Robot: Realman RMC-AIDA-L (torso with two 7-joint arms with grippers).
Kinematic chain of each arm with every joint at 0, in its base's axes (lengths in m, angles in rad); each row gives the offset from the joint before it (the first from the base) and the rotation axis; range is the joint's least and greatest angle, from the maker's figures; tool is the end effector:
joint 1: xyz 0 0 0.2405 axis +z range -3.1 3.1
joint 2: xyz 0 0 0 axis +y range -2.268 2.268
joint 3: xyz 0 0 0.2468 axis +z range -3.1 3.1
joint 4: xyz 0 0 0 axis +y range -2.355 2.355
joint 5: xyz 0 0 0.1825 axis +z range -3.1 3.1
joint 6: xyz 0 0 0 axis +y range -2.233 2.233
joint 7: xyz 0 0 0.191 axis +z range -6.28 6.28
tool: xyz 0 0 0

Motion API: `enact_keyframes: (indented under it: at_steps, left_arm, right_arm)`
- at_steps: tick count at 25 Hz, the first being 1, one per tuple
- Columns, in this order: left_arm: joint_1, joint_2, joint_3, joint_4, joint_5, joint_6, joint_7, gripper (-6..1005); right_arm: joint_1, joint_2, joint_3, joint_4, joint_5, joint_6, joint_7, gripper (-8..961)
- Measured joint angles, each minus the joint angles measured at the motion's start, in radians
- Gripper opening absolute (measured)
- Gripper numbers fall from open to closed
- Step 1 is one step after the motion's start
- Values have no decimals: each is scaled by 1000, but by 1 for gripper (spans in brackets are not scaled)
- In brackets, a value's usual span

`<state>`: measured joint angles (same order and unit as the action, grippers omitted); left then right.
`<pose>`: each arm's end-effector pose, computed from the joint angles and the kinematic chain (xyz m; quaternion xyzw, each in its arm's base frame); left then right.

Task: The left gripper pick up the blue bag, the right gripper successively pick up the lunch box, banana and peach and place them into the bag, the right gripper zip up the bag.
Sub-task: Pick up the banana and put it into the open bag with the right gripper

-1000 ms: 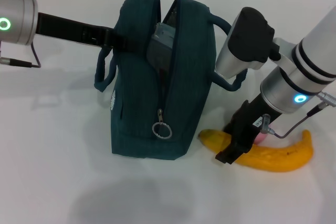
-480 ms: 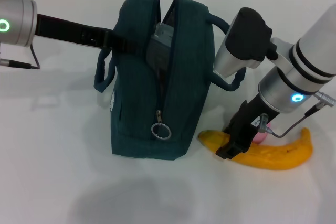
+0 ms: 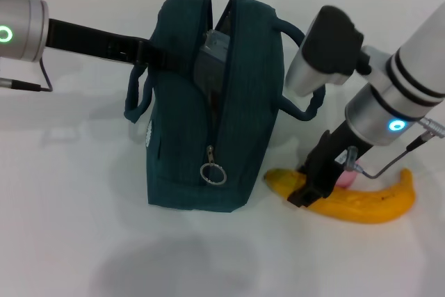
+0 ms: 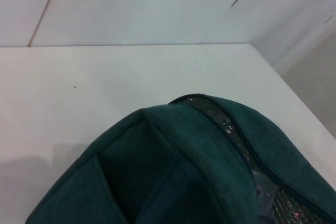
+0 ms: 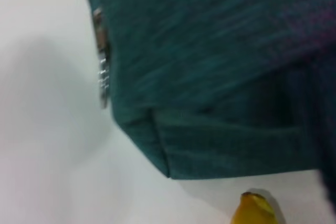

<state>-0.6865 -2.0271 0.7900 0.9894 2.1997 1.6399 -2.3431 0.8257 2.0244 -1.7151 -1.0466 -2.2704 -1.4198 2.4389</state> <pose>-0.1781 0.3596 0.0018 -0.8790 -0.4520 -0.1310 0.0766 0.1578 0.3185 -0.1044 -0.9623 0.1883 -0.1942 0.0283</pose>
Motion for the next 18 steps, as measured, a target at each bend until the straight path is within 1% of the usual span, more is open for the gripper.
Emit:
enact_keyframes:
  at_steps: [2,6,8,10,14,18]
  left_arm:
    - [0,0,0,0,0,0,0,38]
    - [1,1,0,0,0,0,0,38]
    - [1,1,0,0,0,0,0,38]
    - [1,1,0,0,0,0,0,38]
    - [1,1,0,0,0,0,-4,38]
    - [0,1,0,0,0,0,-7,38]
  right_arm:
    - [-4,-1,29,0,9,-6,-2,454]
    - [-21,-5,126,0,65,-51,-43,454]
    - [-39,-5,210,0,98,-94,-81,453]
    - [-53,-6,269,0,117,-131,-107,453]
    - [-85,-10,446,26,164,-253,-189,453]
    - [-113,-15,660,80,214,-410,-288,452]
